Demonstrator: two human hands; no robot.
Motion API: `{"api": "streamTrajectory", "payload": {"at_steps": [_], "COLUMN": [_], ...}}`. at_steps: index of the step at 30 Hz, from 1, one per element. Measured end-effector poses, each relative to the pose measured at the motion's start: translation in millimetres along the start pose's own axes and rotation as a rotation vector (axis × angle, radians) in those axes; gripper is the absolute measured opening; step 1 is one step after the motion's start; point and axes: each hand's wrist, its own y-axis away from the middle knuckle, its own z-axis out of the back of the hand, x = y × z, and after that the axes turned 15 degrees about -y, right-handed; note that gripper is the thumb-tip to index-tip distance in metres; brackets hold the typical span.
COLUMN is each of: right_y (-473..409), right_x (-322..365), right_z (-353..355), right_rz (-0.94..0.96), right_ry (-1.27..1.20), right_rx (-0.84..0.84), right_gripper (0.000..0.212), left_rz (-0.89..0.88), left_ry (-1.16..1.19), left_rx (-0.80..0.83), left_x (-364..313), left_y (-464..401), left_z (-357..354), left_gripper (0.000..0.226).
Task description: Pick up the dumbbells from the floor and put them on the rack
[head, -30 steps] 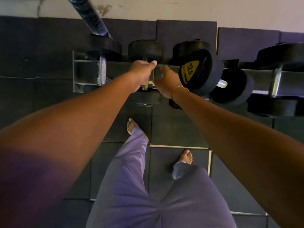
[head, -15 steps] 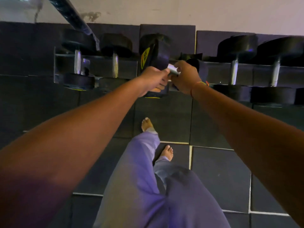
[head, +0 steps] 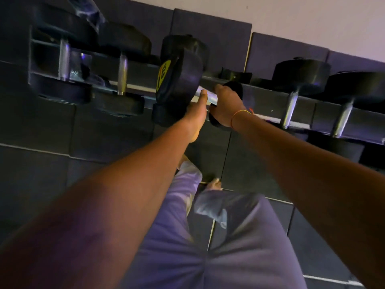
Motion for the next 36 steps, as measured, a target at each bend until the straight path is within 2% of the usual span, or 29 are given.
{"api": "streamTrajectory", "payload": {"at_steps": [5, 10, 16, 22, 25, 30, 36], "right_y": [-14, -37, -61, -82, -86, -85, -75], "right_x": [-15, -24, -37, -43, -40, -37, -42], "right_z": [2, 3, -1, -9, -10, -4, 0], "right_rz": [0.009, 0.048, 0.155, 0.192, 0.189, 0.134, 0.072], "right_ry": [0.077, 0.165, 0.225, 0.212, 0.175, 0.101, 0.042], "right_rx": [0.097, 0.211, 0.306, 0.319, 0.339, 0.357, 0.342], "right_gripper": [0.050, 0.061, 0.049, 0.045, 0.043, 0.037, 0.033], "left_rz": [0.084, 0.034, 0.024, 0.061, 0.069, 0.125, 0.107], "left_ry": [0.138, 0.252, 0.520, 0.717, 0.775, 0.749, 0.651], "left_rx": [-0.163, -0.364, -0.476, -0.541, -0.528, -0.387, -0.373], "left_x": [-13, -14, -29, -31, -29, -29, -33], "left_y": [-18, -35, -62, -76, -82, -79, -67], "left_z": [-17, -35, -40, -46, -46, -40, -44], "left_gripper": [0.066, 0.061, 0.054, 0.057, 0.057, 0.039, 0.022]}}
